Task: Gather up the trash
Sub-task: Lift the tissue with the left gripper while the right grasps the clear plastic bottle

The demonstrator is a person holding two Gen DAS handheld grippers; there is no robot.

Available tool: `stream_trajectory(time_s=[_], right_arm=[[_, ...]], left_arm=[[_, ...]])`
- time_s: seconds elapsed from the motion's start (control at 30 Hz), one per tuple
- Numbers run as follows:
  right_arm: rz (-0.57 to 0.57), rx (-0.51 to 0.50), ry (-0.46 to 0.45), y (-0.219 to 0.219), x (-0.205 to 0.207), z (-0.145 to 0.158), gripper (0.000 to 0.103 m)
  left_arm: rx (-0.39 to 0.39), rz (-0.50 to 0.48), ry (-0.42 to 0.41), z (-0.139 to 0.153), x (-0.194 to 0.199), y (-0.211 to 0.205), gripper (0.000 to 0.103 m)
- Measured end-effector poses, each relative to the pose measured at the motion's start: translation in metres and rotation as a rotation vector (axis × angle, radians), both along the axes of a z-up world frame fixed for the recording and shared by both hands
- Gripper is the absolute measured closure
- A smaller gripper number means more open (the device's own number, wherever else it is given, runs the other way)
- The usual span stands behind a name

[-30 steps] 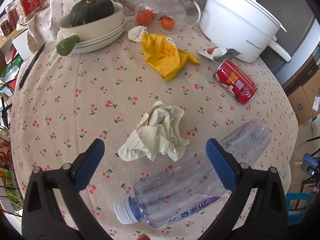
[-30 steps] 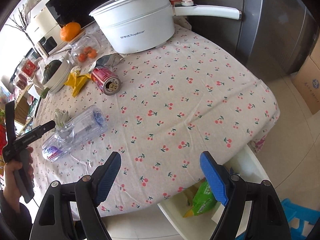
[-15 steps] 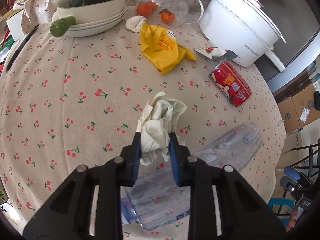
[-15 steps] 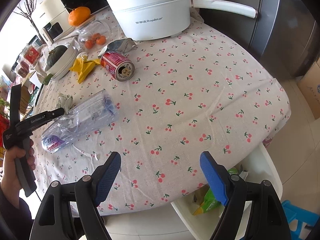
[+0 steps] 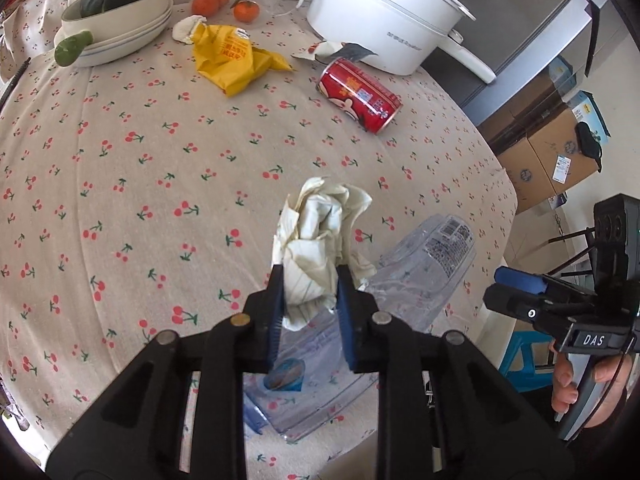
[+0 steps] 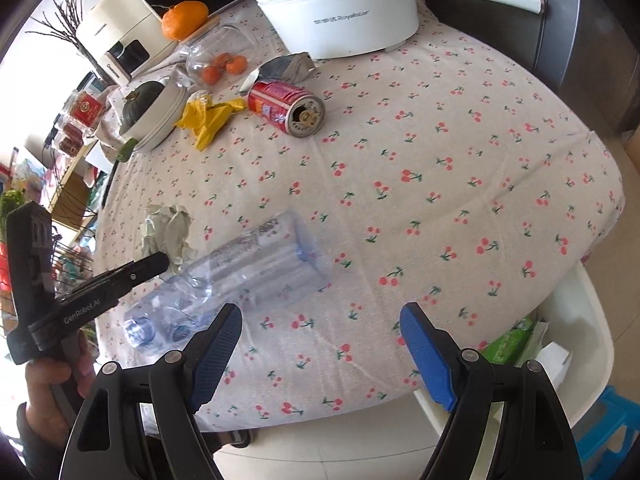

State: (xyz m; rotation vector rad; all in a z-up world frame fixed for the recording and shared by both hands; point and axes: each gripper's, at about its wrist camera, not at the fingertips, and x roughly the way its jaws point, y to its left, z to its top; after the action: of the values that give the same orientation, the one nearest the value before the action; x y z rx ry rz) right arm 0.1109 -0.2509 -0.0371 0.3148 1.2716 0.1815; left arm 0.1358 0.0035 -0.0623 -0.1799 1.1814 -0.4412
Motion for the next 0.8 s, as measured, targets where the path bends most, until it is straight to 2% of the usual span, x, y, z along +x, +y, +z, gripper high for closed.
stream_trajectory(time_s=[0.2,0.53,0.73,0.8], right_arm=[[0.009,0.048,0.024,0.023,0.003,-0.010,0.020],[-0.117,0.175,0.080,0.042,0.026,-0.030,0.020],[-0.154,0.154,0.098,0.069,0.042,-0.048,0.020],[-0.172,0.191,0.103,0.073,0.045,-0.055,0.022]], left_arm=[[0.021,-0.010,-0.020,0.002,-0.019,0.012,0.077],[0.030,0.017,-0.028,0.003,-0.038,0.043,0.077],[0.059,0.045,-0.055,0.006,-0.044,0.060,0.077],[0.083,0.050,-0.072,0.007,-0.045,0.064,0.077]])
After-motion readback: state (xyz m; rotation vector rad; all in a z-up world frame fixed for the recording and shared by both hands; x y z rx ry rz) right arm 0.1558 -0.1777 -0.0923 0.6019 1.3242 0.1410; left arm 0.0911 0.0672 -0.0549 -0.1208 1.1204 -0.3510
